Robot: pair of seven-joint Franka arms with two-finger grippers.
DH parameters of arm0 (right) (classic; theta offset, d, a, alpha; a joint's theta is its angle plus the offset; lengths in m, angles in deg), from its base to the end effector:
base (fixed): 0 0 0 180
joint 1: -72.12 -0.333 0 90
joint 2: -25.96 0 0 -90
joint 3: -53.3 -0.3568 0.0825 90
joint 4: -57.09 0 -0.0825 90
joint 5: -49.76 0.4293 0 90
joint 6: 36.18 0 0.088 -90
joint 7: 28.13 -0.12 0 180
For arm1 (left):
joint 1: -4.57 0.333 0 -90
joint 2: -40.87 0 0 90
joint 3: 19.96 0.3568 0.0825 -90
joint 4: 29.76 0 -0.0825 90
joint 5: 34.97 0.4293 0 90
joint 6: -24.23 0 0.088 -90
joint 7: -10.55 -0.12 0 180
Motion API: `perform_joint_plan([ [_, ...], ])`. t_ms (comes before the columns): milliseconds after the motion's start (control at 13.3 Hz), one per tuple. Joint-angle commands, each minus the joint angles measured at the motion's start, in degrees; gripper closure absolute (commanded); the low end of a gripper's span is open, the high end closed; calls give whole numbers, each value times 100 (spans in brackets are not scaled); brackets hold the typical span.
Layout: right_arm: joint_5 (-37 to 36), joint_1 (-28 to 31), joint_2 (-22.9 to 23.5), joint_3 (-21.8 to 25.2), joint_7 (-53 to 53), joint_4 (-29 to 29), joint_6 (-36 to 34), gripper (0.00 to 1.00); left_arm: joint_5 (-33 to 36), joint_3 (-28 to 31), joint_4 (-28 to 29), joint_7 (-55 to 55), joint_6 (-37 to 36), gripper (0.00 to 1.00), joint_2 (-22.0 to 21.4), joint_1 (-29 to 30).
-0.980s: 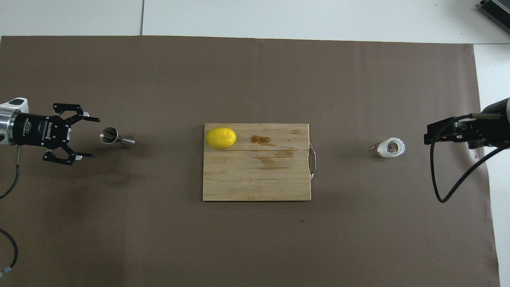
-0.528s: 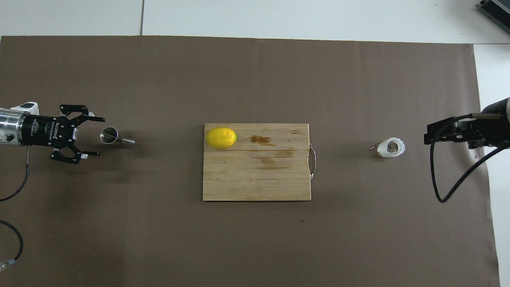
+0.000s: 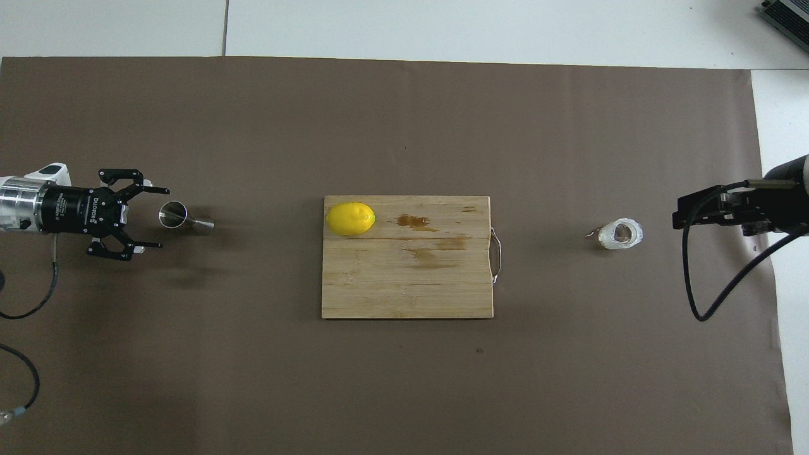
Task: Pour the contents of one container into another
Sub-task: 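Close the left gripper around the small metal cup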
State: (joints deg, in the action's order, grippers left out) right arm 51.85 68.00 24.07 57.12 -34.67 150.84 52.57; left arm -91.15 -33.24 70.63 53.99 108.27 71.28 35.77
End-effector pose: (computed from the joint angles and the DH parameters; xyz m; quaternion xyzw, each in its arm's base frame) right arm 0.5838 0.0069 0.6363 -0.9980 0.0544 0.0283 0.0177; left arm 0.6414 0.1111 0.2980 0.6064 0.5111 -0.4474 0.4134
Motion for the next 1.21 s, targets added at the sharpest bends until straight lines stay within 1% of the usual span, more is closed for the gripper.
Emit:
perform_joint_plan([
  [0, 116, 25, -110, 40, 109, 91, -7, 0, -77, -105, -11, -116, 130, 0, 175, 80],
  [151, 116, 25, -110, 40, 109, 91, -7, 0, -68, -114, -19, -116, 157, 0, 271, 89],
  [1131, 116, 25, -110, 40, 109, 91, -7, 0, -156, -140, 139, -10, 165, 0, 272, 71],
])
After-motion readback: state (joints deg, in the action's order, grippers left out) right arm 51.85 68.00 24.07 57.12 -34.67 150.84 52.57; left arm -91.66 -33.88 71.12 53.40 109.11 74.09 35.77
